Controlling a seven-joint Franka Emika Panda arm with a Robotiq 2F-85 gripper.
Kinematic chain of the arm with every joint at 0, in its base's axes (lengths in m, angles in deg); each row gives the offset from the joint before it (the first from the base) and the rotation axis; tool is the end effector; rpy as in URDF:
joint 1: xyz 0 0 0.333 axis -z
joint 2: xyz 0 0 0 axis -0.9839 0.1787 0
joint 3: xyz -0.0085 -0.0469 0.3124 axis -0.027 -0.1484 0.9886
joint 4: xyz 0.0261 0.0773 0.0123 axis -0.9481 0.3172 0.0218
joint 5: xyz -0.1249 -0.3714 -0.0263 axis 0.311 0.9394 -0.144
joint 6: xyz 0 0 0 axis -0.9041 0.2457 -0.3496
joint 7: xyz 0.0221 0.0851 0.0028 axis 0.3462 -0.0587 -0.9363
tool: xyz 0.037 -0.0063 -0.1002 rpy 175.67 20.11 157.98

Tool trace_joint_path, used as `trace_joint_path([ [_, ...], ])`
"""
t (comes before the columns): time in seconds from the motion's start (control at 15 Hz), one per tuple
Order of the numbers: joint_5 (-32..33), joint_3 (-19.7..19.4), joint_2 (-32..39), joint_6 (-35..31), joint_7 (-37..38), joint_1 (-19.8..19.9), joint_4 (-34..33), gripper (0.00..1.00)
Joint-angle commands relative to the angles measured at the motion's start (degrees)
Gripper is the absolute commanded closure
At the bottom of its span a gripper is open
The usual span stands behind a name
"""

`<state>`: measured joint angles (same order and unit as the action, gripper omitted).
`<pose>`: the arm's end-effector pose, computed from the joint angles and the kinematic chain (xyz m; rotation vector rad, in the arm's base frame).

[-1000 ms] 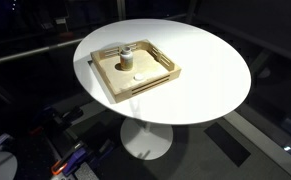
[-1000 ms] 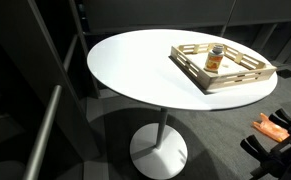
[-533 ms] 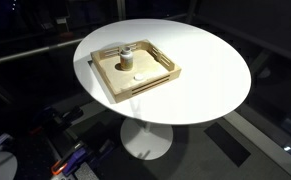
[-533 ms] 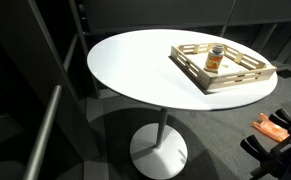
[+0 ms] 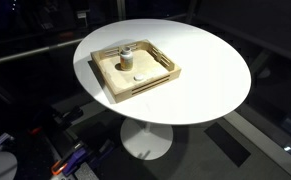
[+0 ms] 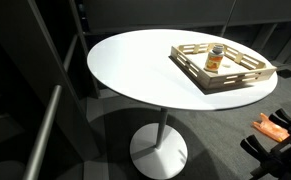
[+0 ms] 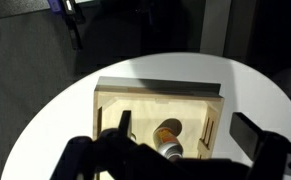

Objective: Put the lid on the bottle

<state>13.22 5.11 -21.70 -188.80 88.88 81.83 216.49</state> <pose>0.3783 -0.0250 0.4621 -2.9506 0.3438 0.0907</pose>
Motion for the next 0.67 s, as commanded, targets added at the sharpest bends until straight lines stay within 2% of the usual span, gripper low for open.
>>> trace_joint_path([
  [0.0,2.86,0.78,6.32,-2.48,1.18,1.86,-4.48,0.0],
  [0.6,5.76,0.05,14.59,-15.51,1.53,3.19,-5.91,0.0],
])
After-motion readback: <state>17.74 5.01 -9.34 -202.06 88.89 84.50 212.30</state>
